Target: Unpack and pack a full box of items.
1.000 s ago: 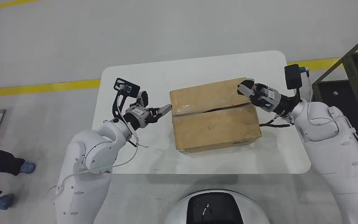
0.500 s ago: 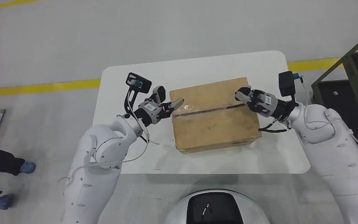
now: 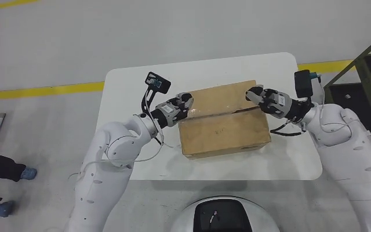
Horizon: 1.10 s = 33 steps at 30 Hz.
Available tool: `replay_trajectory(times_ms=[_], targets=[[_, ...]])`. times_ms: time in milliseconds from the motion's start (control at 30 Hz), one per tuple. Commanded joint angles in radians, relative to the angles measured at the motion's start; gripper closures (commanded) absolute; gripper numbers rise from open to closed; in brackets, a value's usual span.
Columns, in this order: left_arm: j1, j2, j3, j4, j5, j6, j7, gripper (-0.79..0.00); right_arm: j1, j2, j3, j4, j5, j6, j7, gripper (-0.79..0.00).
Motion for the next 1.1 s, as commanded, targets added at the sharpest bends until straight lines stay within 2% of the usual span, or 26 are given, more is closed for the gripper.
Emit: replay_trajectory(times_ms=[0,433,1067], targets=[[-0.004,-0.001,0.006,0.002,-0.007,-0.006,-0.009,0.000,0.004,0.004,-0.007,0.014,-0.006,0.000,-0.004,0.000],[-0.030,-0.012,0.075,0.047,-0.049,-0.048,-0.071,0.000,0.011,0.028,-0.038,0.051,-0.063,0.000,-0.102,0.000],[-0.069,-0.030,0.131,0.125,-0.009,-0.036,-0.055,0.000,0.023,0.061,-0.079,0.094,-0.137,0.000,-0.189,0.000]])
